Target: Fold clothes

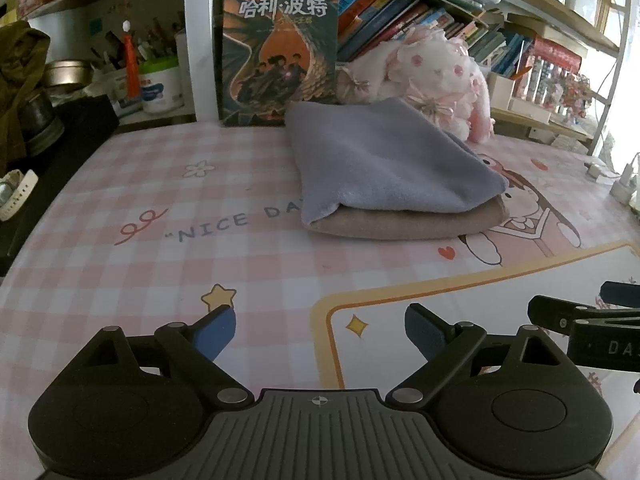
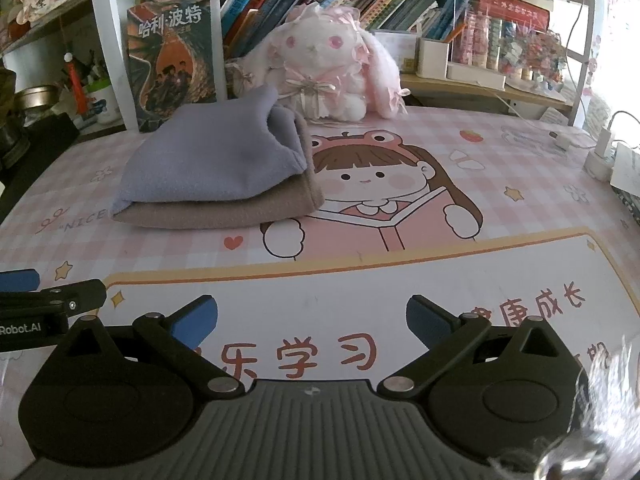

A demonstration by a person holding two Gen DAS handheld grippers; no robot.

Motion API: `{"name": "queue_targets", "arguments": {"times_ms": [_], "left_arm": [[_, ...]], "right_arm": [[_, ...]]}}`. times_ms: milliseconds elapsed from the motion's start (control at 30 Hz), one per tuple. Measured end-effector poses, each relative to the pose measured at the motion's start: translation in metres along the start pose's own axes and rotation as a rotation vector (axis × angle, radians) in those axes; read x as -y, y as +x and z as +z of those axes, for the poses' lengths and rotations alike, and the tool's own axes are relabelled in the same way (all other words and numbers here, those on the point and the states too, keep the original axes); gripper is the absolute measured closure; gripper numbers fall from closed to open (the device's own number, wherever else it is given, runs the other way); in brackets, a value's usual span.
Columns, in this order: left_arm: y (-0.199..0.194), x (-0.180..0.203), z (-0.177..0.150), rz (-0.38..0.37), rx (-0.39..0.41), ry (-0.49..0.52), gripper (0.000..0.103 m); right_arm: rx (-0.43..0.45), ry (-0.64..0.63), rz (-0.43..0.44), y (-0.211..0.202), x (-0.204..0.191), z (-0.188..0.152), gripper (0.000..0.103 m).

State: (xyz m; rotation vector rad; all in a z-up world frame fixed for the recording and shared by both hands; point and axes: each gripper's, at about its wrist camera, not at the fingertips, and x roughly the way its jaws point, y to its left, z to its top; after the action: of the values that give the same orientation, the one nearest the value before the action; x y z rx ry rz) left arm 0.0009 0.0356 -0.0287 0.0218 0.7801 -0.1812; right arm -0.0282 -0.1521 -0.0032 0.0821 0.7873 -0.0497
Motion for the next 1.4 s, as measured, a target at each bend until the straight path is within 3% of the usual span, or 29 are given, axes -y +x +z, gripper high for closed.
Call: {"name": "queue_targets", "arguments": {"times_ms": [1000,1100,1400], "left_arm": [[0.000,-0.004,0.000,-0.005,-0.004,-0.014,0.006],[0.001,-0.006,0.000,0.000,-0.010,-0.024,0.000],[0.001,-0.010,-0.002,0.001,-0.012,-0.058,0.000]], "right_arm": [[-0.015,-0.003,0.001,0.000,-0.002,0.000,0.001],[-0.015,-0.002,0.002,0.000,-0.002,-0.001,0.001],[-0.017,-0.001,0.002,0.000,-0.003,-0.001,0.001]]}}
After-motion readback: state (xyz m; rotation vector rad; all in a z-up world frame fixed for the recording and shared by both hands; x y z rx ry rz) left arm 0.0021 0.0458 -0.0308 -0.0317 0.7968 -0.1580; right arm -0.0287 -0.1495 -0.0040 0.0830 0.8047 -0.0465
